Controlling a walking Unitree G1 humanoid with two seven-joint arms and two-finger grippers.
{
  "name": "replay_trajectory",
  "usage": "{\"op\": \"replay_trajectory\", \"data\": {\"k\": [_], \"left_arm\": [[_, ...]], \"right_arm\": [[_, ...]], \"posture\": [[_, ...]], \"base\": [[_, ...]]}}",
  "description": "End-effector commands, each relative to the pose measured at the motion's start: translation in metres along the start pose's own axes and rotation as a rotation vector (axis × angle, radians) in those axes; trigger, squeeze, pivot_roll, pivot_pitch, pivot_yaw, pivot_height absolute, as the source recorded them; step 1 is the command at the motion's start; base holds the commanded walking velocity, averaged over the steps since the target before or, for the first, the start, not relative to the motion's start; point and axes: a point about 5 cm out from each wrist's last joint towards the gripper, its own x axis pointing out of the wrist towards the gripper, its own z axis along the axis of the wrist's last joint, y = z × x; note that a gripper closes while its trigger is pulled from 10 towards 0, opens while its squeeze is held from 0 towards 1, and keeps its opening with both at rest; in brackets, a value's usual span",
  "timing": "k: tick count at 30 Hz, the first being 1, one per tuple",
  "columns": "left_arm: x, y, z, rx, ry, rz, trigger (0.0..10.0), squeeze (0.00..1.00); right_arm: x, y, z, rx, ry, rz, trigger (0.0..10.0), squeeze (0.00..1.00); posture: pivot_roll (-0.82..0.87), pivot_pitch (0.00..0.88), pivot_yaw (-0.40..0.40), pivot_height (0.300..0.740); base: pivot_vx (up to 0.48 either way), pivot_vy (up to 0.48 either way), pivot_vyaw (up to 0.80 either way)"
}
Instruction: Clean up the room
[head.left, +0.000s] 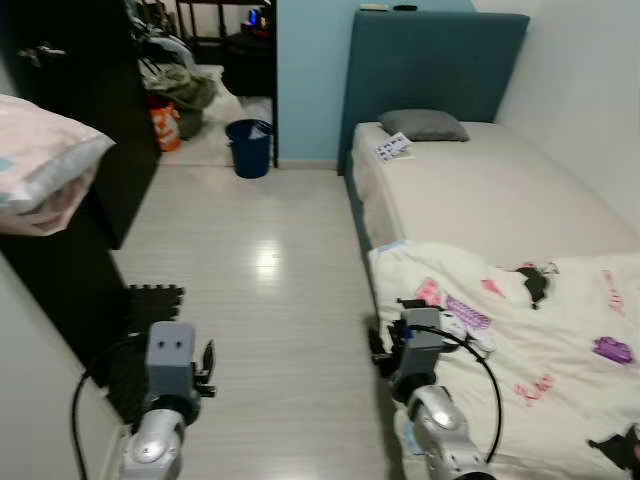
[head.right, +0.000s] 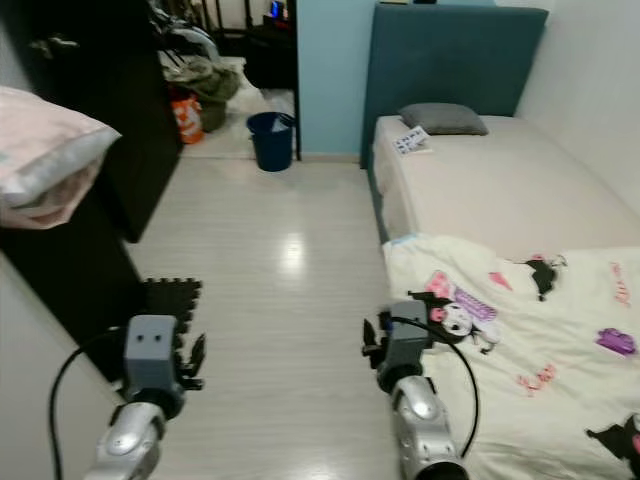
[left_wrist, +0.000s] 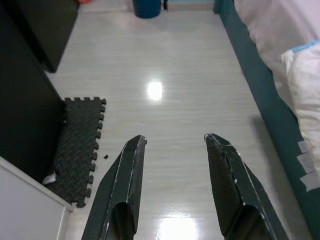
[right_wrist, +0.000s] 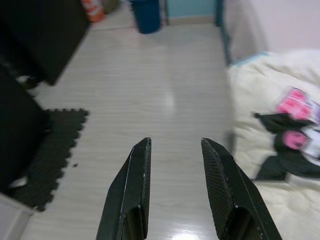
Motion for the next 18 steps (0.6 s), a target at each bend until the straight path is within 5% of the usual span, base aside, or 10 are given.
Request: {"op": "replay_trajectory", "data": {"k": [1, 18], "left_arm": [[-0.0027, -0.005, -0.0004, -0.007, -0.007, -0.021, 10.0, 0.0], [-0.0019, -0.0041, 0.0005, 0.003, -0.011, -0.033, 10.0, 0.0]], "right_arm": [[-0.0047, -0.0077, -0.0056, 0.004, 0.018, -0.024, 10.0, 0.0], [-0.0042, -0.0086, -0.0048, 0.007, 0.014, -0.026, 10.0, 0.0]], "posture": [[0.0, 0.081, -0.055, 0.74], [0.0, 0.075, -0.053, 0.74]], "base": [[0.319, 0.0, 0.0], [0.32, 0.0, 0.0]]}}
